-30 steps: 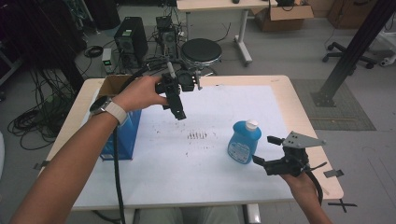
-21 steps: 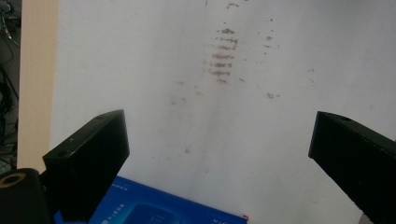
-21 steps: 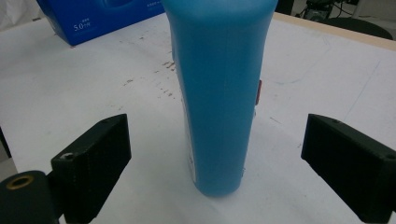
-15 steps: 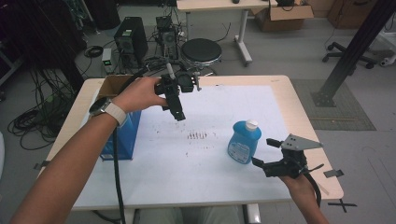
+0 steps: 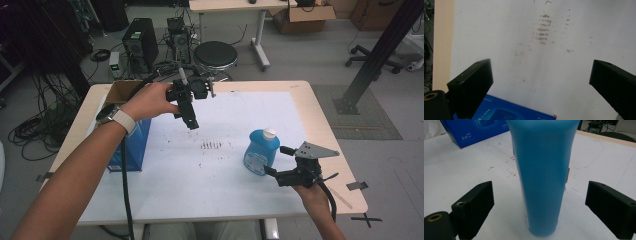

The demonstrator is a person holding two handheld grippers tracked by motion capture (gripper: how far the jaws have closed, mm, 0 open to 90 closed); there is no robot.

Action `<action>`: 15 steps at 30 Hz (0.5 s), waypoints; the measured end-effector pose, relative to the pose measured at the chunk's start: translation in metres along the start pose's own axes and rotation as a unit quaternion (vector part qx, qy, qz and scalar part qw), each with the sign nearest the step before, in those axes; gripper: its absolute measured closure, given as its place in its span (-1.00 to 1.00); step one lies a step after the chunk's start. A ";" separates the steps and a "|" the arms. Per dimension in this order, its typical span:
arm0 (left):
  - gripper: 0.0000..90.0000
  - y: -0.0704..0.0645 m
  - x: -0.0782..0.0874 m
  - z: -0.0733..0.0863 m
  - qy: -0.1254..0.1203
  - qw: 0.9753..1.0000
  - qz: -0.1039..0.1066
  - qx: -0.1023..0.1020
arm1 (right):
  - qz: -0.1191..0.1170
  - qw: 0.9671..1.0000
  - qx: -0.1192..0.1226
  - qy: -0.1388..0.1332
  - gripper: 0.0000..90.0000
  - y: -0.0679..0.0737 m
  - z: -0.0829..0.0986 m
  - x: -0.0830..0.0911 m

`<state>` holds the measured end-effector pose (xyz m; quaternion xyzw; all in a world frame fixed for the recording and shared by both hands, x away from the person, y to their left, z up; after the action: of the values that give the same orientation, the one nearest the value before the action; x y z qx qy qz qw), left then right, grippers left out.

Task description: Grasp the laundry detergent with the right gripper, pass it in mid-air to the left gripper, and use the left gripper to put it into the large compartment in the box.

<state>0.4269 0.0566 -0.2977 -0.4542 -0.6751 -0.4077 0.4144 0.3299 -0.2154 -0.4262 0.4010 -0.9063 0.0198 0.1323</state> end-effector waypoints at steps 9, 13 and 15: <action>-0.87 0.000 0.000 0.001 0.001 1.000 0.000 0.000 | -0.004 1.000 -0.002 -0.005 -0.82 0.001 -0.002 -0.016; -0.88 0.000 0.000 0.001 0.001 1.000 -0.001 -0.002 | -0.002 1.000 -0.005 -0.008 -0.82 0.000 -0.001 -0.021; -0.87 0.000 0.000 0.000 0.001 1.000 -0.001 -0.003 | 0.000 1.000 -0.004 -0.008 -0.82 -0.001 0.000 -0.023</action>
<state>0.4264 0.0567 -0.2980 -0.4544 -0.6742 -0.4102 0.4132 0.3455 -0.1993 -0.4318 0.4001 -0.9075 0.0129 0.1272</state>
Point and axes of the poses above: each handheld gripper's, and its own axes: x roughly backward along the jaws, z roughly out of its underside, y roughly to its left, the point moved 7 cm from there along -x, roughly forward along the jaws, and after that the axes turned 11 degrees about -y, right-handed, at the moved point
